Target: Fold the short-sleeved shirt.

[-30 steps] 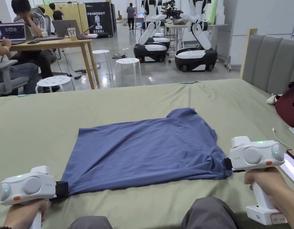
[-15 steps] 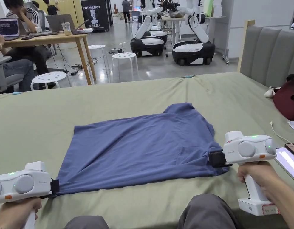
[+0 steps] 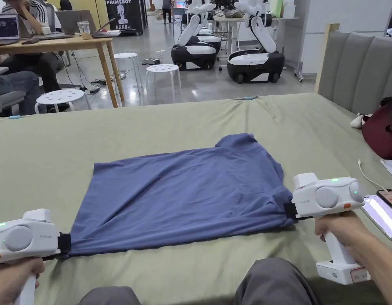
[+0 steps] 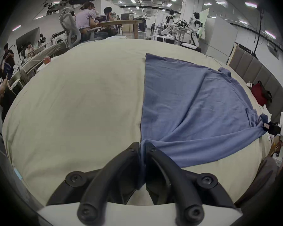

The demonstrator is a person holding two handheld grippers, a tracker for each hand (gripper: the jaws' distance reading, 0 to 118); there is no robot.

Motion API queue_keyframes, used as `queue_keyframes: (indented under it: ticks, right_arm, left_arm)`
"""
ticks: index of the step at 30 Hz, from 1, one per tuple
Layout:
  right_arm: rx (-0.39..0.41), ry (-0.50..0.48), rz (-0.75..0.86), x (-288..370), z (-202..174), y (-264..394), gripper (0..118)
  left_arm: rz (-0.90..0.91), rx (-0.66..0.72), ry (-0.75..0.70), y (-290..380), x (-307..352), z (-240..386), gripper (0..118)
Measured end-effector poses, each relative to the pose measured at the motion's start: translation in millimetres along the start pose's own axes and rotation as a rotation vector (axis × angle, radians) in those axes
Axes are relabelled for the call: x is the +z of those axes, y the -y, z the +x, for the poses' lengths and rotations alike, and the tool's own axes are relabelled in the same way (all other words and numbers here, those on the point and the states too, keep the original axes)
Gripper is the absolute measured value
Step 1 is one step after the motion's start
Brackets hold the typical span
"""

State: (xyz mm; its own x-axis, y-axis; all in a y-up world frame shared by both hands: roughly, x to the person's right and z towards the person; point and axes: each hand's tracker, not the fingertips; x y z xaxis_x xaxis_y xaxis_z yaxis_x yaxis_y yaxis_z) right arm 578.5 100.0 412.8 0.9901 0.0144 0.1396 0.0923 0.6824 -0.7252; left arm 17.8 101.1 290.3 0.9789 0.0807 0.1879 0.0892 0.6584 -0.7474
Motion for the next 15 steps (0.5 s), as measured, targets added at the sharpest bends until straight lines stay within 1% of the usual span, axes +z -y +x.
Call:
queue_keyframes:
  ticks: [3,9,12,15]
  right_arm:
    - [-0.036,-0.017,0.043,4,5,-20,8]
    - [-0.001,0.010,0.075,-2,-5,-81,8]
    - [0.010,0.030,0.074,-25,-9,-108,8]
    - [-0.003,0.037,0.033,-60,-10,-124,8]
  left_arm:
    - [0.054,0.003,0.042,-17,6,-3,5]
    - [0.143,0.027,0.055,-83,5,5,5]
    - [0.156,0.006,0.046,-114,-18,10,5]
    - [0.110,0.023,0.026,-131,-57,9,5]
